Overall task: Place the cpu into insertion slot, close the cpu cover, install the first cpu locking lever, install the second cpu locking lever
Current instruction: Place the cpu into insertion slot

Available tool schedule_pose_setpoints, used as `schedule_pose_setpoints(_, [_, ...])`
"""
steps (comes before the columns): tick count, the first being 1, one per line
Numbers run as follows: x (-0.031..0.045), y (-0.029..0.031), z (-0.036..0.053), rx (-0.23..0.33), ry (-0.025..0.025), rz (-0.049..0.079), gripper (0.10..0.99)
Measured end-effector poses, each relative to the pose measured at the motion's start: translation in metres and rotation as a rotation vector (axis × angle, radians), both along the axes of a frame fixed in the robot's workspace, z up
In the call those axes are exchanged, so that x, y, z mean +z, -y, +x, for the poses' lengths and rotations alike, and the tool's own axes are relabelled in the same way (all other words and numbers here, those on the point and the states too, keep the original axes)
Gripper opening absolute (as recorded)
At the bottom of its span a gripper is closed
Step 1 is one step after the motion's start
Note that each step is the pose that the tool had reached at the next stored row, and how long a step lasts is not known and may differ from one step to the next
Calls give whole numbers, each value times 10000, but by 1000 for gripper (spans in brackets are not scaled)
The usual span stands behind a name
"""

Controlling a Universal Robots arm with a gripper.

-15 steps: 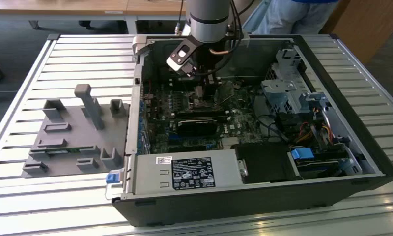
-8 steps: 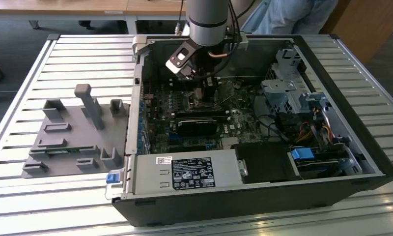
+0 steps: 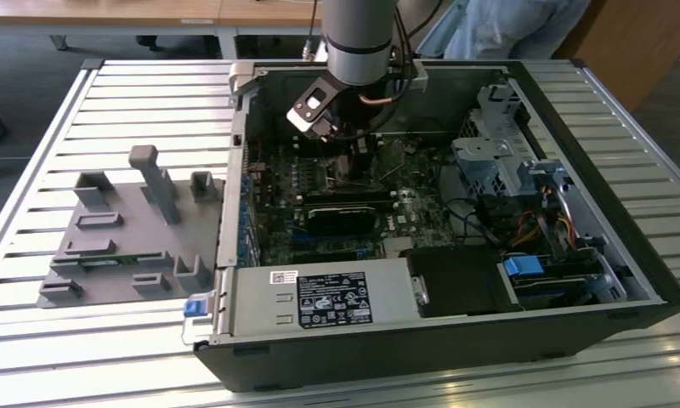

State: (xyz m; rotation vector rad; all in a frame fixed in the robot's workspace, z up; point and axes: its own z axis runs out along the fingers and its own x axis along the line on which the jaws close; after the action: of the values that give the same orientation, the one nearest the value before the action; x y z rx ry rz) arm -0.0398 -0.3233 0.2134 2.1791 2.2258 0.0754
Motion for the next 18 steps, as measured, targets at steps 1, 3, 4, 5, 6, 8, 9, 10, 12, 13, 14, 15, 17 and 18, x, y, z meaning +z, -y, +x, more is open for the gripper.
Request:
schedule_pose_setpoints(1, [-8, -1, 0, -13, 0, 0, 541])
schedule_pose_setpoints(3, [-24, -2, -1, -52, 0, -1, 541])
schedule_pose_setpoints(4, [-31, -3, -2, -70, 0, -1, 541])
schedule_pose_setpoints(5, [-39, -4, -2, -86, 0, -1, 541])
schedule_pose_setpoints(6, [-46, -5, -2, -98, 0, -2, 541])
schedule_pose_setpoints(8, [-62, -7, -2, -105, 0, -2, 541])
schedule_pose_setpoints(9, [-70, -8, -2, -105, 0, -2, 541])
schedule_pose_setpoints(10, [-80, -9, -2, -105, 0, -2, 541])
schedule_pose_setpoints(12, [-97, -11, -3, -105, 0, -1, 541])
schedule_pose_setpoints(13, [-105, -12, -3, -106, 1, -2, 541])
schedule_pose_setpoints(14, [-113, -12, -4, -109, 0, -2, 541])
schedule_pose_setpoints(15, [-121, -12, -6, -117, 0, -2, 541])
schedule_pose_setpoints(17, [-136, -13, -9, -167, 0, -5, 541])
schedule_pose_setpoints(18, [-142, -13, -10, -198, 0, -6, 541])
